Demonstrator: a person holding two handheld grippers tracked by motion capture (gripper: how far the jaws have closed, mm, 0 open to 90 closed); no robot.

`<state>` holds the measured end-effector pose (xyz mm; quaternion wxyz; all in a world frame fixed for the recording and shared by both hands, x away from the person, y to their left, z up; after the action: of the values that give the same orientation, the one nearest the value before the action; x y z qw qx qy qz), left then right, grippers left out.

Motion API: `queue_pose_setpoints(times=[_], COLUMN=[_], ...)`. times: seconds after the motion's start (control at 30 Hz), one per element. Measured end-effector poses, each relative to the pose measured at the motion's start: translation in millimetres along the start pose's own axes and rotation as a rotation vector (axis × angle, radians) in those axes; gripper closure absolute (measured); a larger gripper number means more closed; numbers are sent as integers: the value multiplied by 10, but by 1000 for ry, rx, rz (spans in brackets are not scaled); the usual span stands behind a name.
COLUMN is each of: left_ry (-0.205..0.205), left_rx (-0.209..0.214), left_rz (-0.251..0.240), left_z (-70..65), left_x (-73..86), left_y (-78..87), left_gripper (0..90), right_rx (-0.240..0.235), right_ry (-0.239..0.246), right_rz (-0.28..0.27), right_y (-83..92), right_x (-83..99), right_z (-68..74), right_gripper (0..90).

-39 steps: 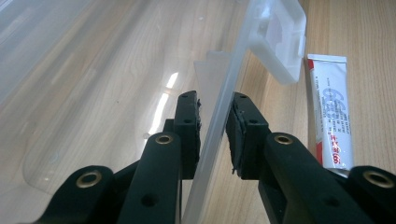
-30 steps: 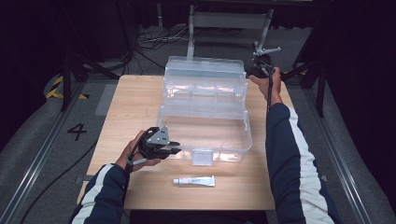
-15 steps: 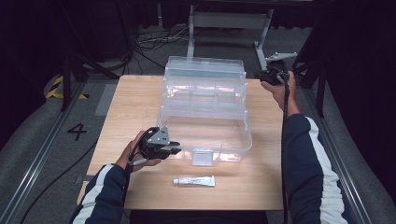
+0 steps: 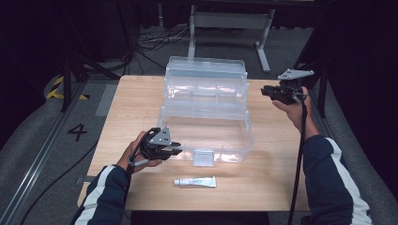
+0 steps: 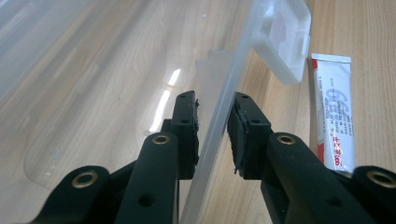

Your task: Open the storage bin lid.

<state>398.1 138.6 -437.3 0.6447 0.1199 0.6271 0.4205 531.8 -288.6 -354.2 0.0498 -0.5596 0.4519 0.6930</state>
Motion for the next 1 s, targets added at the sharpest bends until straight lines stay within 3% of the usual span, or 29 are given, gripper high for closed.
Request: queue_pose_setpoints(times=[0.5, 0.67, 0.73, 1.0], left_ry=[3, 5, 5, 6], left_rx=[0, -7, -7, -15], left_rz=[1, 3, 2, 1], left_z=[0, -7, -7, -13], left_x=[-2, -3, -3, -3], left_y=[-1, -3, -3, -4], left_gripper=[733, 726, 726, 721], right_rx=[-116, -122, -120, -211], right_ry=[94, 148, 157, 163], right_rz=[5, 44, 51, 89], right_y=[329, 422, 435, 512], right_x=[407, 551, 571, 805], right_z=[573, 757, 778, 1029], right_gripper=[731, 706, 705, 673])
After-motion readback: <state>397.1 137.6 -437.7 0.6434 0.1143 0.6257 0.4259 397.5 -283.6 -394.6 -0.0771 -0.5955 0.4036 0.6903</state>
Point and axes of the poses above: each handheld gripper's, and its own axes: y roughly backward along the jaws, x roughly out of its underside, z roughly to its left, the point moved 2 cm from there along -y, roughly forward along the jaws, and after that the axes turned 8 degrees about -x, right-handed, at the moved point
